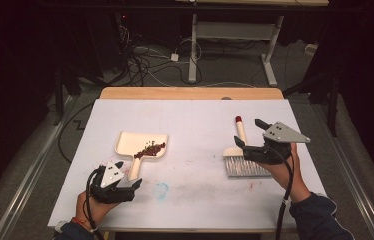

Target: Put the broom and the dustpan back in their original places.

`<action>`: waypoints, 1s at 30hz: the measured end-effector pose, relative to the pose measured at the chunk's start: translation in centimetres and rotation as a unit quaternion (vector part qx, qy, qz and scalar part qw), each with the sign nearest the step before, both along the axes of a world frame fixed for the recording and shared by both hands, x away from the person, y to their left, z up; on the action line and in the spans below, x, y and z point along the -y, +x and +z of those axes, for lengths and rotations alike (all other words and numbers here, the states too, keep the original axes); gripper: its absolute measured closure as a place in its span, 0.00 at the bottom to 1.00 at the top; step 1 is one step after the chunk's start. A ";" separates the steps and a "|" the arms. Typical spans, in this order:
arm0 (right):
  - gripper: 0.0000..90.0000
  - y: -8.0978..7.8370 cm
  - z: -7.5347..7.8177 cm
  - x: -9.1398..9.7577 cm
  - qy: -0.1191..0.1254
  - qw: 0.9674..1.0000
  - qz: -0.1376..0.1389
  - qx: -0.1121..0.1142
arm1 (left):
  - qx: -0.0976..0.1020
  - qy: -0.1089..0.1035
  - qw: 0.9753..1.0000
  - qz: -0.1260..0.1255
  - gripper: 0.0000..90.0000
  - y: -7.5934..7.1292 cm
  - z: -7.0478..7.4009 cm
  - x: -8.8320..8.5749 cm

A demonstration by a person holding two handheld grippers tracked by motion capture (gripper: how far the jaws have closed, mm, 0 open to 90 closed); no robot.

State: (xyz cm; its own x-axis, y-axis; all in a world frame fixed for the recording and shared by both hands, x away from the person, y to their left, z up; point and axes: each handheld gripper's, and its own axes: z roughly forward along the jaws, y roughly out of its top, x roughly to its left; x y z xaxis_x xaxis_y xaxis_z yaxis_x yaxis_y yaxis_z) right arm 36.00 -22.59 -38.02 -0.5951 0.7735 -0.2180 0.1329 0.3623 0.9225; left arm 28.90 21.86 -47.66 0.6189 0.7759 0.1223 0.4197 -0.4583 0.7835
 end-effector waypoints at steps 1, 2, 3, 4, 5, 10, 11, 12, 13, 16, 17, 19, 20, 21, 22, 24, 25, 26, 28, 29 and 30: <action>0.18 -0.1 0.0 0.1 -0.003 1.000 0.000 0.000 | 0.000 0.002 1.000 -0.001 0.18 0.0 0.0 0.0; 0.18 -0.1 -0.1 0.1 -0.001 1.000 0.001 0.002 | 0.000 0.006 1.000 -0.002 0.18 0.0 0.0 0.1; 0.18 -0.2 -0.1 0.2 0.000 1.000 0.004 0.001 | 0.001 0.008 1.000 -0.003 0.18 0.0 -0.1 0.1; 0.18 -0.3 -0.2 0.3 0.000 1.000 0.003 0.000 | 0.001 0.009 1.000 -0.003 0.18 0.0 -0.1 0.2; 0.18 -0.4 -0.3 0.3 -0.001 1.000 0.001 0.001 | 0.001 0.010 1.000 -0.004 0.18 0.0 -0.1 0.2; 0.18 -0.9 -0.7 0.8 -0.005 1.000 0.008 0.006 | 0.003 0.012 1.000 0.000 0.18 -0.1 0.0 0.2; 0.18 -0.9 -0.8 0.9 -0.008 1.000 0.009 0.007 | 0.006 0.014 1.000 0.002 0.18 -0.1 0.0 0.2; 0.18 -1.0 -1.0 0.9 -0.009 1.000 0.008 0.011 | 0.007 0.014 1.000 0.002 0.18 -0.1 0.0 0.1; 0.18 -1.1 -1.1 1.0 -0.011 1.000 0.008 0.012 | 0.009 0.011 1.000 0.003 0.18 -0.1 0.0 0.1; 0.18 -1.5 -1.4 1.2 -0.013 1.000 0.011 0.014 | 0.007 0.013 1.000 0.001 0.18 -0.1 0.0 0.2; 0.18 -1.5 -1.4 1.3 -0.013 1.000 0.012 0.013 | 0.008 0.013 1.000 0.002 0.18 -0.1 0.0 0.2; 0.18 -1.7 -1.5 1.4 -0.014 1.000 0.010 0.016 | 0.008 0.012 1.000 0.002 0.18 -0.1 0.0 0.2; 0.18 -1.8 -1.6 1.5 -0.011 1.000 0.008 0.016 | 0.009 0.012 1.000 0.001 0.18 -0.1 0.0 0.2; 0.18 -1.9 -1.8 1.5 -0.010 1.000 0.009 0.017 | 0.009 0.013 1.000 0.001 0.18 -0.1 0.0 0.2; 0.18 -2.0 -1.9 1.6 -0.011 1.000 0.008 0.018 | 0.009 0.013 1.000 0.002 0.18 -0.1 0.0 0.2; 0.18 -2.2 -2.1 1.7 -0.017 1.000 0.008 0.017 | 0.009 0.014 1.000 0.001 0.18 -0.1 0.0 0.2; 0.18 -2.2 -2.2 1.7 -0.017 1.000 0.008 0.016 | 0.009 0.016 1.000 0.000 0.18 -0.1 0.0 0.2; 0.18 -2.3 -2.4 1.8 -0.017 1.000 0.006 0.021 | 0.009 0.016 1.000 -0.001 0.18 -0.1 0.0 0.3; 0.18 -2.6 -2.5 2.0 -0.018 0.999 0.006 0.032 | 0.010 0.015 1.000 -0.001 0.18 -0.1 0.0 0.3; 0.18 -2.7 -2.6 2.1 -0.018 0.999 0.007 0.032 | 0.010 0.014 1.000 -0.002 0.18 -0.2 0.0 0.3; 0.18 -2.8 -2.7 2.1 -0.019 0.999 0.008 0.032 | 0.010 0.014 1.000 -0.003 0.18 -0.1 0.0 0.3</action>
State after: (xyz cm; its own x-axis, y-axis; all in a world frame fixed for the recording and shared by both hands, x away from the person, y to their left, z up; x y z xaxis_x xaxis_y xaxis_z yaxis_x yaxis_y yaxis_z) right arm 33.24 -24.72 -40.76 -0.5910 0.7548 -0.2844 0.0684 0.3983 0.9147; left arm 28.76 21.57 -47.67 0.6202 0.7687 0.1561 0.4014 -0.4820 0.7788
